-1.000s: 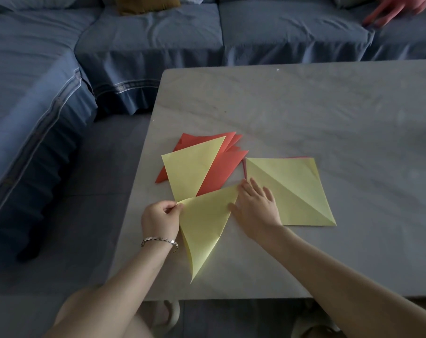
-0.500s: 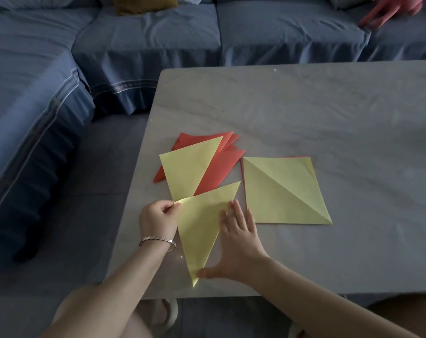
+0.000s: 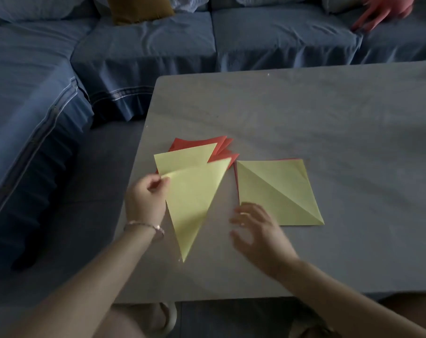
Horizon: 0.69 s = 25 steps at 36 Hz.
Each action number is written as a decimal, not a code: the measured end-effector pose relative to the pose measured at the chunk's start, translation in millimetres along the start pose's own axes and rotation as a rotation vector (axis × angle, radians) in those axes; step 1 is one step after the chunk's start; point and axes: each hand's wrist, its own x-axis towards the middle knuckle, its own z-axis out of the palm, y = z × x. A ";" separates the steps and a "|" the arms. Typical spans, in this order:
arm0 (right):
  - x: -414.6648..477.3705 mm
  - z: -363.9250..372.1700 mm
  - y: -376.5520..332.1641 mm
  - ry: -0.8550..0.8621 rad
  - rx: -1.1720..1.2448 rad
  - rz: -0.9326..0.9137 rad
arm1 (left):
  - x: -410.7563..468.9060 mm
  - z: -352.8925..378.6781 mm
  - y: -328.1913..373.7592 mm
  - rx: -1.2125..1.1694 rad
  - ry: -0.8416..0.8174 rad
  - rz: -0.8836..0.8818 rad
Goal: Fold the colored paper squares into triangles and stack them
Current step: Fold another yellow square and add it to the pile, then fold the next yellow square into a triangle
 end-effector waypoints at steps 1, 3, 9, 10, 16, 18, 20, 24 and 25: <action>1.6 -6.0 12.3 0.034 -0.024 0.024 | 9.7 -1.1 6.3 0.002 0.012 0.011; 5.4 -19.5 30.2 0.030 -0.076 0.106 | 30.1 -3.1 16.6 0.027 0.031 0.017; 10.0 -42.0 67.8 -0.166 -0.269 0.180 | 58.4 9.6 29.0 0.219 -0.019 -0.001; 10.7 -44.4 69.5 -0.193 -0.278 0.177 | 52.3 14.5 31.8 0.255 -0.028 0.037; 16.3 -50.6 76.3 -0.308 -0.378 0.058 | -13.3 47.6 45.4 0.207 -0.416 0.340; 20.3 -54.1 70.4 -0.297 -0.400 0.009 | -34.2 58.0 47.9 0.170 -0.628 0.192; 22.7 -55.3 71.7 -0.304 -0.395 0.007 | -47.5 67.3 49.2 0.158 -0.724 0.045; 22.2 -57.3 73.3 -0.320 -0.411 0.006 | -57.1 75.2 52.5 0.119 -0.749 -0.159; 21.6 -54.6 76.7 -0.317 -0.429 -0.015 | -58.2 76.8 52.8 0.084 -0.743 -0.202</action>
